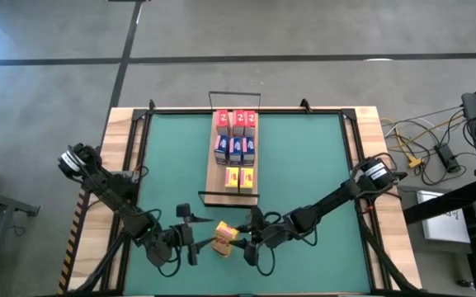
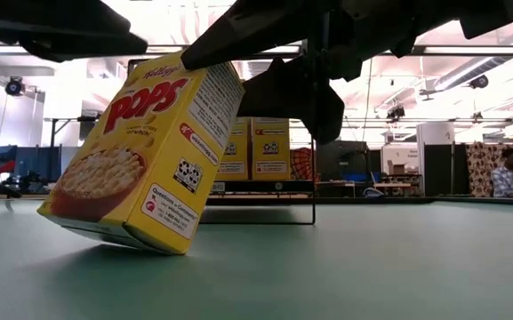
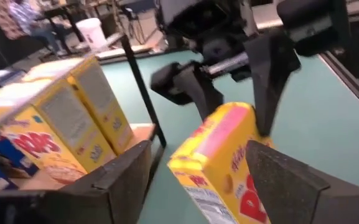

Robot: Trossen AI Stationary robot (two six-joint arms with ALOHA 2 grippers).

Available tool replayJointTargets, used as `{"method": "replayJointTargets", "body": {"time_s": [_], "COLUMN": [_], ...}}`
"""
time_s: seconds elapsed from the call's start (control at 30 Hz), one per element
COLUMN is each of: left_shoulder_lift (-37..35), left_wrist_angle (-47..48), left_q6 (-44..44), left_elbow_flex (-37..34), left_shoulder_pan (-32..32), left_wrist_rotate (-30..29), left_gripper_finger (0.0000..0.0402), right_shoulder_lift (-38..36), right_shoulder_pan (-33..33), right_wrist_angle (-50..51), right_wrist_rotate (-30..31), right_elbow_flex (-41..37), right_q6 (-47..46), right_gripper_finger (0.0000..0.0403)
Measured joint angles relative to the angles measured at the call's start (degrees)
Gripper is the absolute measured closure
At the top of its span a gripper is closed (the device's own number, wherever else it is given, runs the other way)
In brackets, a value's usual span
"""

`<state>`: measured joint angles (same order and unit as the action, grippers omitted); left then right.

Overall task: Stack cereal on shelf
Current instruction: Put the yellow cereal box on the shelf and align it with the other yellow cereal box

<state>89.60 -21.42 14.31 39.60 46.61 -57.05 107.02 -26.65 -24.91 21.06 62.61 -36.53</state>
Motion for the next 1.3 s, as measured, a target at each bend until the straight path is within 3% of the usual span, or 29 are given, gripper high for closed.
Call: {"method": "replayJointTargets", "body": {"time_s": [0.33, 0.67, 1.03, 1.3], "left_shoulder_lift": [-0.6, -7.9, -7.4, -9.7], "left_wrist_angle": [0.0, 0.0, 3.9, 5.3], "left_q6": [-0.8, -13.7, -8.4, -14.7], "left_elbow_flex": [0.2, 3.1, 3.0, 3.1], "left_shoulder_pan": [0.4, 1.5, 1.6, 1.8], "left_wrist_rotate": [1.0, -1.9, -1.0, -7.4], "left_gripper_finger": [0.0167, 0.0167, 0.0167, 0.0167], "right_shoulder_lift": [0.0, -2.9, -2.4, -5.1], "right_shoulder_pan": [-0.2, -0.9, -1.0, -2.0], "right_wrist_angle": [-0.8, -1.3, -1.0, -1.0], "right_wrist_rotate": [0.1, 0.0, 1.5, 1.1], "right_elbow_flex": [0.0, 0.0, 0.0, 0.0], "right_q6": [1.3, 1.7, 3.2, 4.3], "right_gripper_finger": [0.0209, 0.0217, 0.0227, 0.0227]}}
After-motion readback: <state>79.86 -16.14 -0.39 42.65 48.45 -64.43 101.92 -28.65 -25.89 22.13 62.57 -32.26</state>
